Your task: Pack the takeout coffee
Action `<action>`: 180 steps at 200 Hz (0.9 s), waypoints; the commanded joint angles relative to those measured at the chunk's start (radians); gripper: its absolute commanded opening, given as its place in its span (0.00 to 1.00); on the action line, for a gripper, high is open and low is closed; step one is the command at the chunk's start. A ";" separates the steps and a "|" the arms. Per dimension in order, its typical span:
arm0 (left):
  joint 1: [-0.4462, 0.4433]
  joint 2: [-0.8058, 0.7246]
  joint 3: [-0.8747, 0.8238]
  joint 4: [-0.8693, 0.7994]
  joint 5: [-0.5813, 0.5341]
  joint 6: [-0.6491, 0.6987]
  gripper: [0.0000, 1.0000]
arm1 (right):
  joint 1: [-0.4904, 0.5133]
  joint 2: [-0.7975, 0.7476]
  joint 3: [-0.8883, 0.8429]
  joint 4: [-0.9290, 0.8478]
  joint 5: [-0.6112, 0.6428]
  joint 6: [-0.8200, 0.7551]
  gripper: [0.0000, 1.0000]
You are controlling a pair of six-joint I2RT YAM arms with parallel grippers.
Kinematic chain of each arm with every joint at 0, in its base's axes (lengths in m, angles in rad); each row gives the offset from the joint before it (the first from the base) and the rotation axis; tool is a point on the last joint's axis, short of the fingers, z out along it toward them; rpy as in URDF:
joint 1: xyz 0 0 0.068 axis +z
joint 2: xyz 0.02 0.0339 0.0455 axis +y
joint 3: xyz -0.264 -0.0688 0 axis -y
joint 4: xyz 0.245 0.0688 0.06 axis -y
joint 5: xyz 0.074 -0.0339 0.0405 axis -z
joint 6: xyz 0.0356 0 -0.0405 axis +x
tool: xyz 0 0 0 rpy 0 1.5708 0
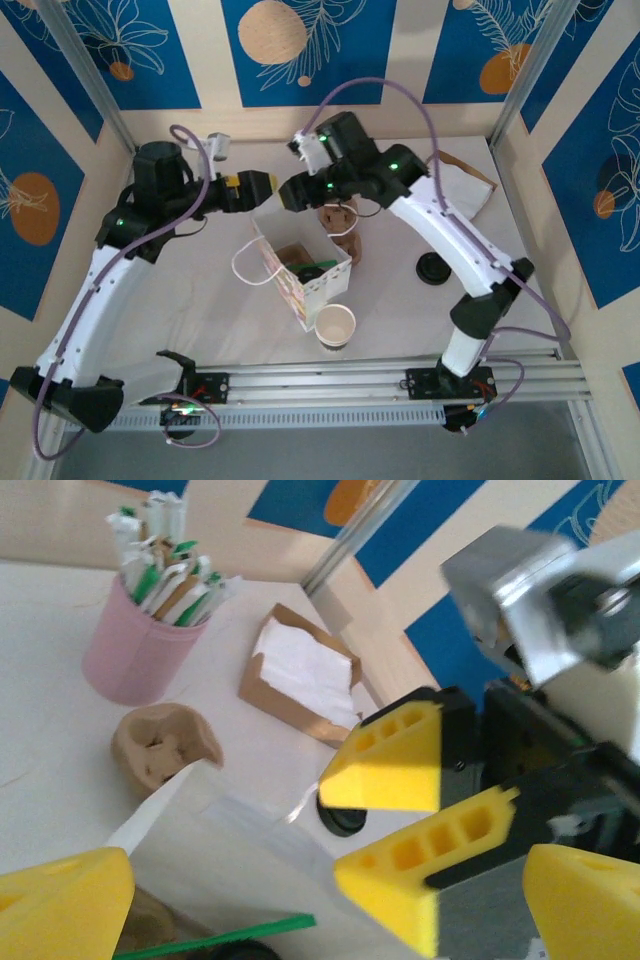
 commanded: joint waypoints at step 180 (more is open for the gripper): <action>-0.395 0.986 1.178 -0.452 -0.209 0.261 0.90 | -0.720 -0.054 -0.255 -0.025 0.013 0.096 0.60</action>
